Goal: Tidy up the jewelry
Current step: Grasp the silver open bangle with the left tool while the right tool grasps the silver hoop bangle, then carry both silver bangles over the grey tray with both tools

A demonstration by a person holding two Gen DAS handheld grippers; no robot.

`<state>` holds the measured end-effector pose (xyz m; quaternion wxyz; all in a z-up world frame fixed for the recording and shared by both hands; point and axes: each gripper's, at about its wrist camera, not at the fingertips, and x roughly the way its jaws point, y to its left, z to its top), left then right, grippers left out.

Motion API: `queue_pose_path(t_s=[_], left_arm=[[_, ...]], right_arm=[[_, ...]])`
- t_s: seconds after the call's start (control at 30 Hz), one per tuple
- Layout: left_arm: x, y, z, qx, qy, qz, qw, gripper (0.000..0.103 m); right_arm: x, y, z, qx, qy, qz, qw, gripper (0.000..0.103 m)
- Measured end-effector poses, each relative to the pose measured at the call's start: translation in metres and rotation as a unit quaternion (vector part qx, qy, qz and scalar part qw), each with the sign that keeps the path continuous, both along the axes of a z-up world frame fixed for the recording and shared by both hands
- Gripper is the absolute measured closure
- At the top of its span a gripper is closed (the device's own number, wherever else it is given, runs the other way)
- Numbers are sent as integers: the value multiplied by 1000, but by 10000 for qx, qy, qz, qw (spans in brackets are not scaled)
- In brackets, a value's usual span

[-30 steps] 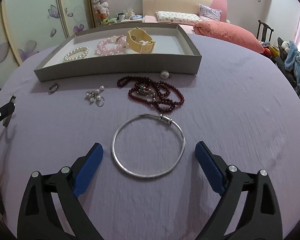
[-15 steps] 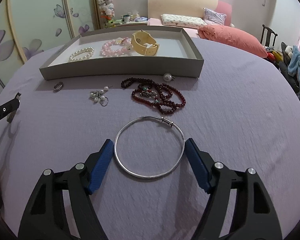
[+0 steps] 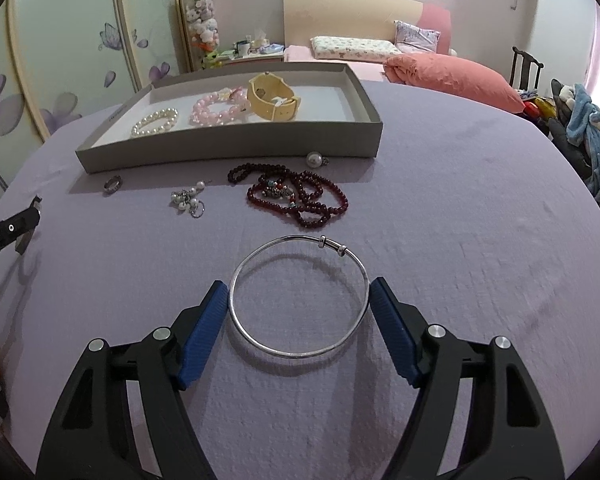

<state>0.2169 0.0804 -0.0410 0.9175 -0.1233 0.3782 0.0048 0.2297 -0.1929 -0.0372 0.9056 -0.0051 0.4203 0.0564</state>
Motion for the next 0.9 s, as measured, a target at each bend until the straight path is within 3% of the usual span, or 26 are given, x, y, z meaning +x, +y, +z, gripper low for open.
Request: queue_pose_path(t_s=[0.43, 0.73, 0.9], left_arm=[[-7, -10, 6, 18, -173, -171, 9997, 38], [-28, -22, 25, 65, -923, -521, 9943, 38], [-33, -28, 30, 108, -1144, -605, 9915, 38]], right_arm=[[-8, -5, 13, 237, -490, -73, 9985, 30], [-25, -13, 34, 524, -1400, -147, 9886, 30], [-32, -11, 41, 601, -1752, -87, 9827, 30]])
